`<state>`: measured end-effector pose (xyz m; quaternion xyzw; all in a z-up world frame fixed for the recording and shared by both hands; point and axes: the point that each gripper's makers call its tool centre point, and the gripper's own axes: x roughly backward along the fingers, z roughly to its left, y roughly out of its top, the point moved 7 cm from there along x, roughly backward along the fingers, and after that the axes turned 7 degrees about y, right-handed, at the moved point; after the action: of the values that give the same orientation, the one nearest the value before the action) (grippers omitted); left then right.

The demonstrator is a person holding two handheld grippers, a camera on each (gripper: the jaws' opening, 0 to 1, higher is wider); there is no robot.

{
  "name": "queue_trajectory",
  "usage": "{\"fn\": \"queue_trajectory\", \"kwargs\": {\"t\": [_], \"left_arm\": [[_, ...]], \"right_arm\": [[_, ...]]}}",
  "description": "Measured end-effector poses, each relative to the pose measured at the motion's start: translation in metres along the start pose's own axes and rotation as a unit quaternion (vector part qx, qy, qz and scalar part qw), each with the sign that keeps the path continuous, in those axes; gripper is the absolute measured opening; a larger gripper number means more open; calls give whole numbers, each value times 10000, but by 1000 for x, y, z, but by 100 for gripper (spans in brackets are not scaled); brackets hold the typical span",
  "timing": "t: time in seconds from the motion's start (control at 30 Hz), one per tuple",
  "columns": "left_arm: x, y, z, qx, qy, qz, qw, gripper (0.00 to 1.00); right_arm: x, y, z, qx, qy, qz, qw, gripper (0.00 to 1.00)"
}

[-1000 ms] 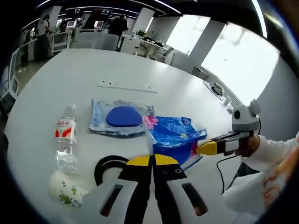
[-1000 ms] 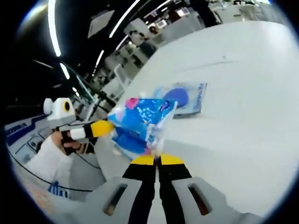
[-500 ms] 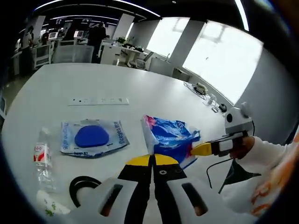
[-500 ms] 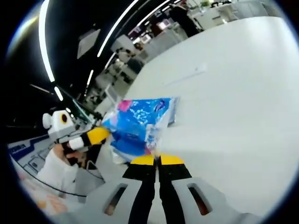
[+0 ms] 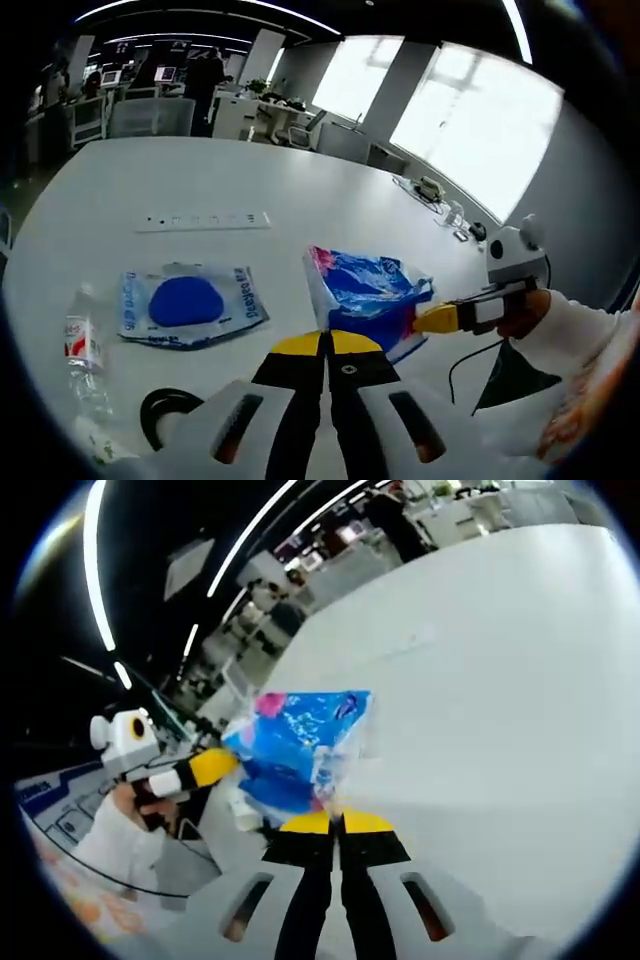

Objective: Arrange the tabletop items into an orderly group along one side of the table until the central work area is clear of visible clutter.

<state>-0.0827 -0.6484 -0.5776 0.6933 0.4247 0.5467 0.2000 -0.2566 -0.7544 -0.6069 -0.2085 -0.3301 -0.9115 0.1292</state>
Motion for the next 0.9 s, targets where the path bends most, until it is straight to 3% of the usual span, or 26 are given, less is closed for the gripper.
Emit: {"fn": "queue_trajectory", "kwargs": {"t": [0.27, 0.6, 0.7, 0.9], "left_arm": [[-23, 9, -1, 42, -5, 88, 10000, 0], [-75, 15, 5, -235, 320, 453, 9982, 0], [-87, 15, 11, 225, 427, 597, 9971, 0], [-106, 10, 17, 188, 571, 760, 9953, 0]], "right_arm": [[-1, 18, -18, 69, -98, 77, 9999, 0], [-21, 41, -59, 96, -413, 344, 9985, 0], [-30, 43, -69, 135, -475, 493, 9976, 0], [-44, 47, -89, 97, -600, 622, 9962, 0]]}}
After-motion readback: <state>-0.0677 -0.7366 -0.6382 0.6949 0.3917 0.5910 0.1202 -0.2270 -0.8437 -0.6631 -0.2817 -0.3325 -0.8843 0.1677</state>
